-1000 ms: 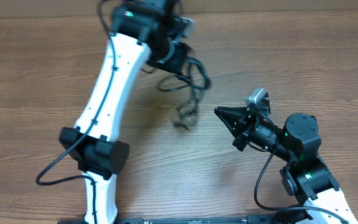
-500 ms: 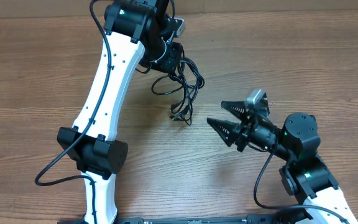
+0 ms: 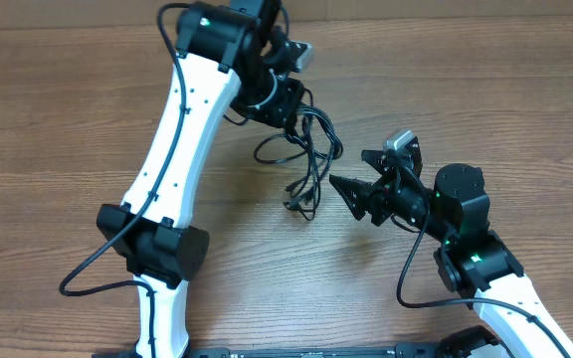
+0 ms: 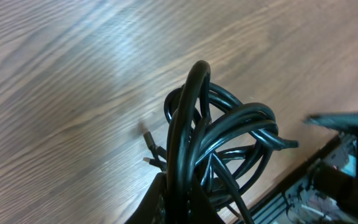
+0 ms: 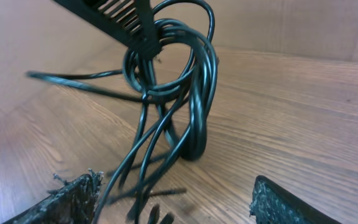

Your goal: Untangle cables

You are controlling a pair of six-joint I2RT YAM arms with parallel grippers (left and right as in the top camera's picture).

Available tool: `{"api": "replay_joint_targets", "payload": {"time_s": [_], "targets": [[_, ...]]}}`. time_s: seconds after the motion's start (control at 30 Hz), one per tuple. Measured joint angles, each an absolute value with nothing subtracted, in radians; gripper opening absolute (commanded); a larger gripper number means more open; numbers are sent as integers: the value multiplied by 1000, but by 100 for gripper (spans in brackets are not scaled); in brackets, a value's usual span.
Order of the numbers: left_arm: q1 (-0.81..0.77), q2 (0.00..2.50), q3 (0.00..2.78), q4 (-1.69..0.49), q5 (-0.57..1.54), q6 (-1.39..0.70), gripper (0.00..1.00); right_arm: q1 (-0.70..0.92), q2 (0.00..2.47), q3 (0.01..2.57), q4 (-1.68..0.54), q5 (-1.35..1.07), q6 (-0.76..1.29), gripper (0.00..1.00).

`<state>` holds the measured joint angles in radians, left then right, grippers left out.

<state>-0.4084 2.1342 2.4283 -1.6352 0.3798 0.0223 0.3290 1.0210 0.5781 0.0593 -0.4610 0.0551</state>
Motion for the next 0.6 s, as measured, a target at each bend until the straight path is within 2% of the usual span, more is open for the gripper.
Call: {"api": "replay_joint_targets", "payload": {"time_s": [0.1, 0.13, 0.27, 0.3, 0.37, 0.4, 0.6], "targets": [[-442, 2134, 2428, -1635, 382, 29, 4, 329, 1026, 578, 70, -443, 51, 74], [-453, 2134, 2428, -1635, 382, 29, 4, 329, 1026, 578, 72, -433, 51, 68], [-487, 2134, 2428, -1635, 382, 30, 4, 329, 1026, 578, 75, -384, 55, 33], [-492, 2134, 2428, -1635, 383, 30, 4, 329, 1026, 578, 74, -371, 46, 22], [-499, 2134, 2428, -1635, 383, 30, 4, 329, 1026, 578, 75, -356, 49, 7], [-503, 2134, 2428, -1635, 382, 30, 4, 329, 1026, 578, 76, -351, 53, 4], [-503, 2134, 2428, -1635, 386, 31, 4, 328, 1027, 578, 73, -332, 49, 4]]}}
